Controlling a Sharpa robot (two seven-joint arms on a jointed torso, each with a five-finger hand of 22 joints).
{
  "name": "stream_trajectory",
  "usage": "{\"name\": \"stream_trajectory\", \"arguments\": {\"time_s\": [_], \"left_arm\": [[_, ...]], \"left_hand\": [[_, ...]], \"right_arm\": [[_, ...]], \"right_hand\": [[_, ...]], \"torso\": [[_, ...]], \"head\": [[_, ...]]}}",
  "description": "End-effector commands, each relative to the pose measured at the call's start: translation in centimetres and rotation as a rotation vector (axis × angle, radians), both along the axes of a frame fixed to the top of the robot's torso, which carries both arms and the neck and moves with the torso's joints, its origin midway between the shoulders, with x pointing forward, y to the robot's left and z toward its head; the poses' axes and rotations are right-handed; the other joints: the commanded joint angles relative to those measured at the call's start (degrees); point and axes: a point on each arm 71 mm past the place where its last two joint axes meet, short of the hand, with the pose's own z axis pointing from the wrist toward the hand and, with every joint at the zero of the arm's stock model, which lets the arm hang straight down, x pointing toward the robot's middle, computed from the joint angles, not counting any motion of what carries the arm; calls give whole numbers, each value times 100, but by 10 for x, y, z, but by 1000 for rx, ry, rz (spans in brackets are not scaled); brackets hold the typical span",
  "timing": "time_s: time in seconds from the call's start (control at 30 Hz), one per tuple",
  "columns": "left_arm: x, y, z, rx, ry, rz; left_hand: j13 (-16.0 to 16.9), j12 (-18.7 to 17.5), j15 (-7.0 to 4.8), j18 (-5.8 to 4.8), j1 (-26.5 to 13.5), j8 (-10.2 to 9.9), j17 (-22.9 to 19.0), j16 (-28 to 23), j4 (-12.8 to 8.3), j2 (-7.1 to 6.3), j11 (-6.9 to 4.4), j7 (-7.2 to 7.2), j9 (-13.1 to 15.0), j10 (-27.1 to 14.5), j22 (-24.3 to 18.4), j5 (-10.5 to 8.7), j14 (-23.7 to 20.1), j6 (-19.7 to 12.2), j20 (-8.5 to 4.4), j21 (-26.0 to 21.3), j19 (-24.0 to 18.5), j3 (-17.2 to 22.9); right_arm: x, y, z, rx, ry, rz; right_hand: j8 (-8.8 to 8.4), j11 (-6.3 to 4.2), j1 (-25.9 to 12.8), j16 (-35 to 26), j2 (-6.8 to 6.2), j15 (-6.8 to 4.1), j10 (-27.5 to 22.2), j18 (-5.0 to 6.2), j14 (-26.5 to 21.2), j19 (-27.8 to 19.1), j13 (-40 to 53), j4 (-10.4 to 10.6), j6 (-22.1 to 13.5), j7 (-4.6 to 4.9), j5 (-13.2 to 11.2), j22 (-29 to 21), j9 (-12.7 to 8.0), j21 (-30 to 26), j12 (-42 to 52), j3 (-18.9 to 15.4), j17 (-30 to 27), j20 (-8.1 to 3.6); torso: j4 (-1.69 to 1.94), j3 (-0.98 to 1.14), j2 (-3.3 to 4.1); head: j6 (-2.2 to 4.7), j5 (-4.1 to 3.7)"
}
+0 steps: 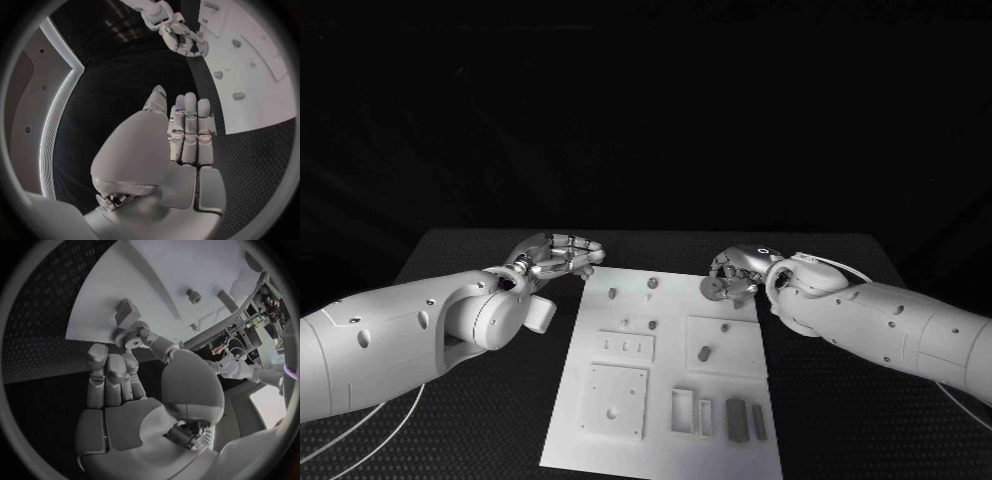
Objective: Assemble the parts on the task board
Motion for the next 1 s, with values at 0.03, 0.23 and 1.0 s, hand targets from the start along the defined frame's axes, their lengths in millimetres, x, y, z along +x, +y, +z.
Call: {"name": "stream_trajectory", "arguments": {"time_s": [0.03,0.23,1.0], "left_arm": [[-1,-3,1,-8,-2,-20],[-1,-2,1,-8,-2,-20],[-1,-2,1,-7,-3,-19]], "left_hand": [[10,-22,14,62,-52,-23,-6,-40,2,12,9,22,6,11,68,-36,-27,0,1,33,-48,-1],[11,-23,14,62,-53,-24,-6,-40,2,14,8,22,7,13,68,-37,-27,0,1,34,-48,-1],[20,-24,14,63,-50,-25,-5,-40,0,17,4,20,13,24,68,-37,-26,6,1,35,-50,3]], "right_arm": [[-6,3,-14,-81,29,31],[-7,3,-14,-93,7,38],[-11,12,-2,-101,-155,48]], "right_hand": [[31,-33,-13,-33,-25,-34,27,265,22,-22,-6,30,561,41,-7,108,8,30,25,27,14,-26],[83,-72,96,-54,36,-68,44,265,35,-26,-23,24,668,-1,-27,99,40,42,21,166,36,-31],[362,-252,72,-62,235,-212,840,265,149,55,312,64,1074,-194,-33,76,260,113,516,274,132,-25]], "torso": [[3,1,0],[4,-1,-1],[10,1,-3]], "head": [[4,-8],[3,-13],[-4,-16]]}}
